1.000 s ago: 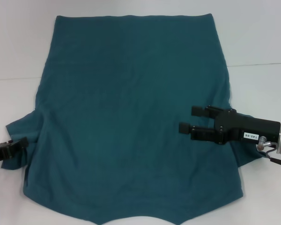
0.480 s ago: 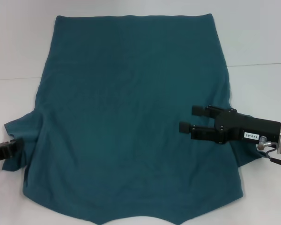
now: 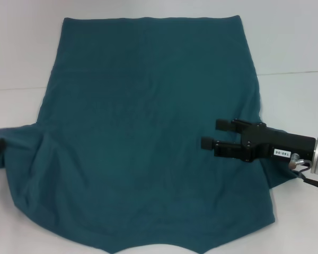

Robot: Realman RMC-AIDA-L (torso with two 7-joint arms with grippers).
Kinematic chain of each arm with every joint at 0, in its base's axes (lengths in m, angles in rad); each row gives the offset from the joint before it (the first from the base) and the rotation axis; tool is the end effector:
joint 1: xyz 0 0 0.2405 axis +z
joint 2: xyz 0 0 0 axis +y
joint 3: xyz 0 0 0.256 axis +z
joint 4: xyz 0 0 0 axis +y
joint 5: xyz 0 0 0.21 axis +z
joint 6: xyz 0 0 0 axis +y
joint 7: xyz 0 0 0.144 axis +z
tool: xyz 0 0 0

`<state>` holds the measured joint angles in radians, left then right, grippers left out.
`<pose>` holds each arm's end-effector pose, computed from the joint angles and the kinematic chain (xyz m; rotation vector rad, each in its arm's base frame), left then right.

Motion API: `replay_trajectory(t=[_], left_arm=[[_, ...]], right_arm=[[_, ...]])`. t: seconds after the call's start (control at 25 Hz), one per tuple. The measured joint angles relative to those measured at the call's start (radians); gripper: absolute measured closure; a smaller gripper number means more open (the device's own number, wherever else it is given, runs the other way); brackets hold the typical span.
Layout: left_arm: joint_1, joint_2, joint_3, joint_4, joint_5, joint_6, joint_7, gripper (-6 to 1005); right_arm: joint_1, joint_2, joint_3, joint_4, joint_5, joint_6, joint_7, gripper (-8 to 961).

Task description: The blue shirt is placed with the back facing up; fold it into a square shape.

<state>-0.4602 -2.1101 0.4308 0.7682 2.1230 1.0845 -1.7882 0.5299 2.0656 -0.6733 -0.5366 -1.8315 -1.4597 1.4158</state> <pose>-0.3549 0.3533 0.0567 -1.9272 -1.2342 -0.5349 0.2667 0.3421 -0.0005 -2.5230 0.8147 0.8821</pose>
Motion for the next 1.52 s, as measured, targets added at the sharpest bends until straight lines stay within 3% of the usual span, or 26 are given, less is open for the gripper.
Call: replay_trajectory(t=[0.16, 0.76, 1.16, 1.4, 1.52], left_arm=[[0.0, 0.013, 0.001, 0.032, 0.0, 0.007, -0.02, 961], [-0.017, 0.024, 0.028, 0.087, 0.026, 0.036, -0.064, 955], [-0.024, 0.002, 0.031, 0.088, -0.002, 0.222, -0.068, 950], [-0.056, -0.034, 0.042, 0.071, -0.034, 0.217, -0.067, 948], [-0.078, -0.038, 0.042, 0.039, -0.037, 0.211, -0.065, 946]], right_arm=[[0.001, 0.007, 0.0, 0.003, 0.0, 0.011, 0.0, 13], [0.007, 0.019, 0.0, 0.005, 0.002, 0.019, 0.0, 13], [0.006, 0.019, 0.0, 0.014, 0.002, 0.025, -0.005, 13], [0.006, 0.019, 0.0, 0.018, 0.002, 0.028, -0.008, 13], [0.005, 0.019, -0.002, 0.018, 0.002, 0.029, -0.008, 13]])
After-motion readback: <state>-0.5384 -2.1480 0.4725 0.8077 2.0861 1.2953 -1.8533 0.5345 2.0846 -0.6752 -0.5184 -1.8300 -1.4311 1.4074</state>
